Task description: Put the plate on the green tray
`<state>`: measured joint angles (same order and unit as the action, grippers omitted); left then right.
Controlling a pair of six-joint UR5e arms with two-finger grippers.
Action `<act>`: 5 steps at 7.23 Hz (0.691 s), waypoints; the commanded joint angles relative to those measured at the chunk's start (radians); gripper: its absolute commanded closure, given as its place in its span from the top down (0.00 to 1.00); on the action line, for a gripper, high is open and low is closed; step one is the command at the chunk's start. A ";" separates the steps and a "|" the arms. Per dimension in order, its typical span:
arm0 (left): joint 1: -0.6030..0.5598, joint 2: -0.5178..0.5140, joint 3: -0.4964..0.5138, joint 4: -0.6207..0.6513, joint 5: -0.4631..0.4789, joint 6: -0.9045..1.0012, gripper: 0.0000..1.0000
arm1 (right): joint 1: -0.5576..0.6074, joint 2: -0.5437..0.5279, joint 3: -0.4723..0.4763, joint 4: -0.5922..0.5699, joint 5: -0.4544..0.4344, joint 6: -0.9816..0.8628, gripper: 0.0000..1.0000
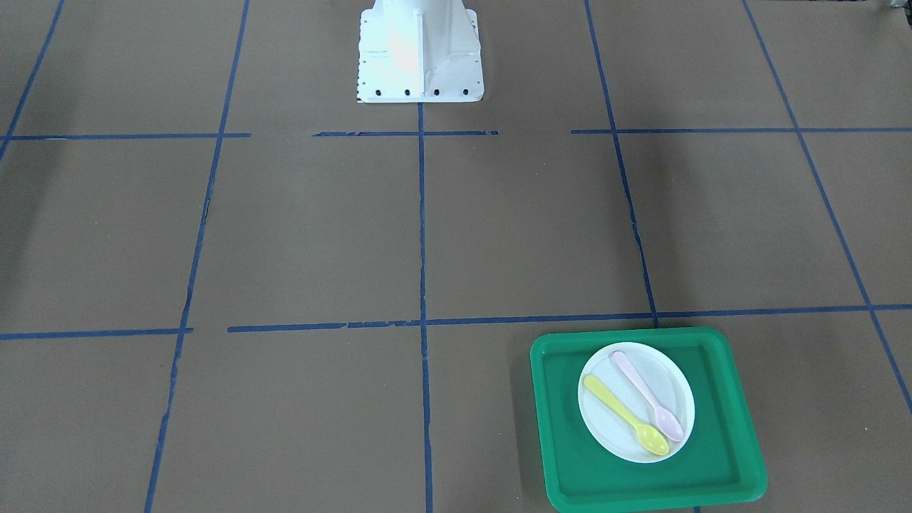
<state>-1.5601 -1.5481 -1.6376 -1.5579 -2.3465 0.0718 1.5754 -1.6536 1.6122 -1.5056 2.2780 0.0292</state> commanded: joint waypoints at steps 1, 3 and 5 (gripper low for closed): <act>-0.005 0.061 -0.008 0.007 -0.020 0.002 1.00 | 0.000 0.000 0.000 -0.001 0.000 0.000 1.00; -0.017 0.071 -0.011 0.007 -0.028 0.000 1.00 | 0.000 0.000 0.000 -0.001 0.000 0.000 1.00; -0.023 0.069 -0.011 0.007 -0.028 0.000 1.00 | 0.000 0.000 0.000 -0.001 0.000 0.000 1.00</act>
<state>-1.5795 -1.4788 -1.6486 -1.5508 -2.3743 0.0721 1.5754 -1.6536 1.6122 -1.5063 2.2780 0.0292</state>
